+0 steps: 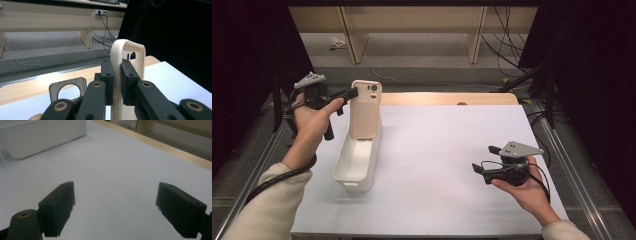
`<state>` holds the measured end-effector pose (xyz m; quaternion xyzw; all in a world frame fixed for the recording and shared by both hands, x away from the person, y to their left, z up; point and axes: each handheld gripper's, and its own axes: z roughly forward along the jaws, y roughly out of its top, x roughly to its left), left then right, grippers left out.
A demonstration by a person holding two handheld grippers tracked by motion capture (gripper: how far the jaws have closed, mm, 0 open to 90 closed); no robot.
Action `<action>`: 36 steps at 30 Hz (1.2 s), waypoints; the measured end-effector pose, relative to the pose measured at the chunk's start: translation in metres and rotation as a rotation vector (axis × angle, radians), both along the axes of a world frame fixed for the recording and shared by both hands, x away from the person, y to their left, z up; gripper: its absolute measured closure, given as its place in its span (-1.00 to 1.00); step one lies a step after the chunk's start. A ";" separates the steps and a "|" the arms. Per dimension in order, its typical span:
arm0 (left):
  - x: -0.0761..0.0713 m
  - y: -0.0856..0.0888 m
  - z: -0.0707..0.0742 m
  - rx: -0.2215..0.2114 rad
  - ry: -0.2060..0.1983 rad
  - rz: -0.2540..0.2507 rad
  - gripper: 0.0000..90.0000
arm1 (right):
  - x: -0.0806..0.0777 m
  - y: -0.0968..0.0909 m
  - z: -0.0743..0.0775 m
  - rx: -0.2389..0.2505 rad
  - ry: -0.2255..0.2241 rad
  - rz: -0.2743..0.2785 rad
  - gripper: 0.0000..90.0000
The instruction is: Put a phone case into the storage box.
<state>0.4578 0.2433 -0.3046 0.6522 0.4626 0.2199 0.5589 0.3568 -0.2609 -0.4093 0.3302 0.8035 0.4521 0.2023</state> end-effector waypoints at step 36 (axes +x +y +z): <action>0.035 0.016 -0.033 0.062 -0.001 0.039 0.82 | 0.000 -0.001 -0.001 0.010 0.002 0.004 -0.64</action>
